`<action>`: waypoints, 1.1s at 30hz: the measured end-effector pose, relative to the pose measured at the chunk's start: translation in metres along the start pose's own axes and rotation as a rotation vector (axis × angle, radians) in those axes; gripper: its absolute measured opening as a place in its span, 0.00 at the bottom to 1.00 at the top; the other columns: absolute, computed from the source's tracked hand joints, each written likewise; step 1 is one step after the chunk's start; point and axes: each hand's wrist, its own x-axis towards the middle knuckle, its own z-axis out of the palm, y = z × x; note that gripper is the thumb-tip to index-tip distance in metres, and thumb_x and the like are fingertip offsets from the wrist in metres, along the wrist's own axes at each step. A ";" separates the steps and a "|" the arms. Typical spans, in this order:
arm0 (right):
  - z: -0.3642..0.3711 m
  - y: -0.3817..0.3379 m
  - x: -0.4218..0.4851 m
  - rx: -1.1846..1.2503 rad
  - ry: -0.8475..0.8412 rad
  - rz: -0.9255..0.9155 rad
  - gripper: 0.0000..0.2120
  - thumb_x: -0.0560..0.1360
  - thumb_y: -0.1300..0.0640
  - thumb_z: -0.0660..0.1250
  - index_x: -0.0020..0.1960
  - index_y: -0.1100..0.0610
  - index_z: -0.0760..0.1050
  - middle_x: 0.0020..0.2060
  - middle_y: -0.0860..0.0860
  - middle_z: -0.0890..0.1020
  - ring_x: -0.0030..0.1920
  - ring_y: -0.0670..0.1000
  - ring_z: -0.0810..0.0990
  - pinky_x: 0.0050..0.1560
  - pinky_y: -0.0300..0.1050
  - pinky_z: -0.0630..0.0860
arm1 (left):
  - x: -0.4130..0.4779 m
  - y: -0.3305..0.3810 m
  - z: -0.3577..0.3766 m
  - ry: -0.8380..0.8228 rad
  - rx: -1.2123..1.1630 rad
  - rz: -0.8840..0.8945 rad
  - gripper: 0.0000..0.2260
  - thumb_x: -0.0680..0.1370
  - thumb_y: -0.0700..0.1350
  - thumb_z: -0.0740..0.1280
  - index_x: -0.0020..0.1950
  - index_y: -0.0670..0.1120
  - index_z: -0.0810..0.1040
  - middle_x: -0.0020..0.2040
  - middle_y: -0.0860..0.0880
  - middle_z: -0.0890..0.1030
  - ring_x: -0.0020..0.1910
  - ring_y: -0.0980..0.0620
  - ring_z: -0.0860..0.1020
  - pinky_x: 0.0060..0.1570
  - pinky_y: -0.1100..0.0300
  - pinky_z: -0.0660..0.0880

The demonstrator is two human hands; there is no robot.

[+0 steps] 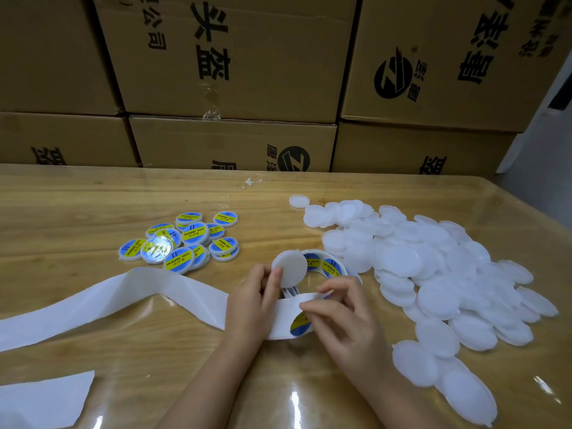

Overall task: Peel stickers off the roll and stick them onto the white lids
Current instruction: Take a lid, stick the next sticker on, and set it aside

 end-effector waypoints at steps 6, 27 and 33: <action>-0.003 -0.003 0.006 0.120 0.137 0.123 0.06 0.73 0.60 0.66 0.47 0.51 0.79 0.47 0.53 0.74 0.39 0.44 0.76 0.38 0.34 0.74 | 0.000 0.001 -0.001 0.008 -0.064 -0.050 0.11 0.77 0.60 0.57 0.39 0.57 0.71 0.31 0.61 0.76 0.30 0.61 0.72 0.30 0.68 0.65; -0.012 -0.001 0.015 0.381 0.281 0.740 0.16 0.71 0.63 0.71 0.41 0.40 0.82 0.37 0.49 0.82 0.36 0.41 0.74 0.39 0.28 0.70 | 0.004 0.028 -0.011 -0.418 -0.877 -0.404 0.06 0.71 0.44 0.71 0.45 0.44 0.85 0.40 0.40 0.84 0.39 0.47 0.84 0.36 0.63 0.78; -0.010 0.001 0.013 0.368 0.258 0.750 0.14 0.72 0.61 0.71 0.42 0.40 0.82 0.38 0.50 0.82 0.41 0.49 0.77 0.42 0.32 0.73 | 0.006 0.025 -0.016 -0.542 -0.863 -0.377 0.08 0.72 0.46 0.70 0.46 0.45 0.84 0.44 0.42 0.85 0.46 0.45 0.84 0.40 0.63 0.78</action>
